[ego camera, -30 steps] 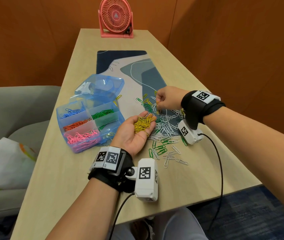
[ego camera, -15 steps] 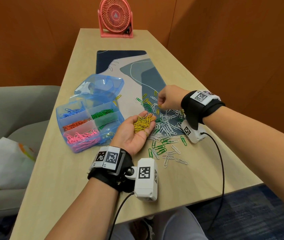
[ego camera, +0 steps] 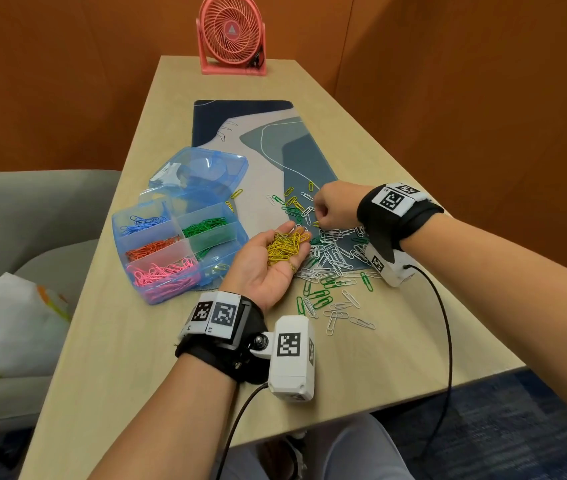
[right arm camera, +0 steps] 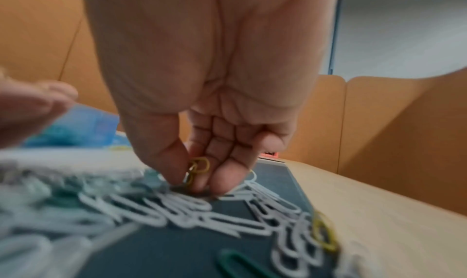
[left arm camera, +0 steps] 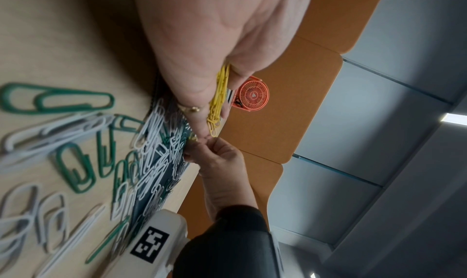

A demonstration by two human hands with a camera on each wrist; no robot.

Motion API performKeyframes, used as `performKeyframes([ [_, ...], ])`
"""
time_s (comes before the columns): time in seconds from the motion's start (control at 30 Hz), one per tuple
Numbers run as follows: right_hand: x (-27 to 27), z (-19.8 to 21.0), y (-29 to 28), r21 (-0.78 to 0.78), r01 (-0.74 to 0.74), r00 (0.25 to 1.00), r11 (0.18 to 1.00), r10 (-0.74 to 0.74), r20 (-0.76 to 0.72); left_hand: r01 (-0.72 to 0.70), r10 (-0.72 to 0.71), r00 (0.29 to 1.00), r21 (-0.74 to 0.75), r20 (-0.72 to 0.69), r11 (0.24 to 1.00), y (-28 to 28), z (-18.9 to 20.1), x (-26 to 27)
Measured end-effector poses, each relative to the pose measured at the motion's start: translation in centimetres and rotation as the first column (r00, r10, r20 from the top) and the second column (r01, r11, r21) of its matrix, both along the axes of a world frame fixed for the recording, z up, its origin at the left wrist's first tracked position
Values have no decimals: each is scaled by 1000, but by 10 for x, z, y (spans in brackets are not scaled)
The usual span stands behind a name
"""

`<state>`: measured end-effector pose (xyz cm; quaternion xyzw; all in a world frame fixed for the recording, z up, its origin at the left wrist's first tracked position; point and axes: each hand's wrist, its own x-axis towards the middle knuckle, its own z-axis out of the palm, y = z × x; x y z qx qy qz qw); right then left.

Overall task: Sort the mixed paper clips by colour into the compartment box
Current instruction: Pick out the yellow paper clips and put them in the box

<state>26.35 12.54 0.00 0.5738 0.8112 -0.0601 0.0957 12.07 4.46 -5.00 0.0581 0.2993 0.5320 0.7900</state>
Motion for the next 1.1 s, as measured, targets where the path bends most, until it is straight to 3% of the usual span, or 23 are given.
performKeyframes([
  [0.07, 0, 7, -2, 31, 26, 987, 999, -21, -158, 0, -1, 1000, -11, -19, 1000, 0, 0, 0],
  [0.17, -5, 29, -13, -34, 29, 891, 999, -41, -452, -2, 2, 1000, -26, -18, 1000, 1, 0, 0],
  [0.23, -12, 42, -23, -134, -56, 869, 989, -17, -494, -4, 4, 1000, -31, 0, 1000, 0, 1, 0],
  [0.33, -20, 46, -30, -219, -142, 892, 965, 28, -452, -18, 19, 999, -32, 39, 999, 0, 1, -1],
  [0.43, -17, 41, -15, -93, -30, 913, 995, -11, -407, 1, -1, 1000, -28, 20, 1000, 0, 1, -1],
  [0.53, -14, 29, 10, 15, 131, 957, 991, -123, -263, 7, -7, 1000, -33, 4, 999, 1, 1, -1],
  [0.67, -20, 10, 36, 76, 200, 973, 977, -189, -131, 3, -3, 1000, -27, 5, 1000, 1, 2, -1],
  [0.9, -35, -10, 56, -30, 249, 964, 968, -251, -85, 1, 0, 999, -41, 37, 999, 2, 1, 0],
  [1.1, -39, -4, 60, -56, 257, 961, 965, -261, -87, 7, -5, 999, -48, 47, 999, 2, 2, 0],
])
